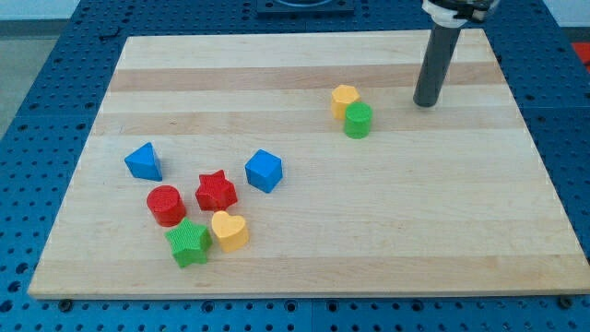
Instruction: Move your arm towards the bottom center
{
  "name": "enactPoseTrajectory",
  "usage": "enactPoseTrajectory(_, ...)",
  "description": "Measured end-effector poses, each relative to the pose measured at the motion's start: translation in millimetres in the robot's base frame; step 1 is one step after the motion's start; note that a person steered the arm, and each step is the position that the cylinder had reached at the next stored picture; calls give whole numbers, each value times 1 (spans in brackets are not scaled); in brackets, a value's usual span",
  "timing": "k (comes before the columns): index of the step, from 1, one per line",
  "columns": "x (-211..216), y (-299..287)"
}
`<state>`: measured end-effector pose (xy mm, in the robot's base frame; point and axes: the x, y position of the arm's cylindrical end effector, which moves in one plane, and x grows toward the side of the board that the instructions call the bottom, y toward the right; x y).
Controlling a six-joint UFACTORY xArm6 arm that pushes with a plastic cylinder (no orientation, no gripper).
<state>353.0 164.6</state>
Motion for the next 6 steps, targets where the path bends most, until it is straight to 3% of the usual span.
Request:
enactPoseTrajectory(2, 19, -30)
enactPoseTrajectory(3, 61, -14)
enactPoseTrajectory(4, 133, 31)
enactPoseTrajectory(5, 187, 16)
enactPoseTrajectory(6, 227, -48)
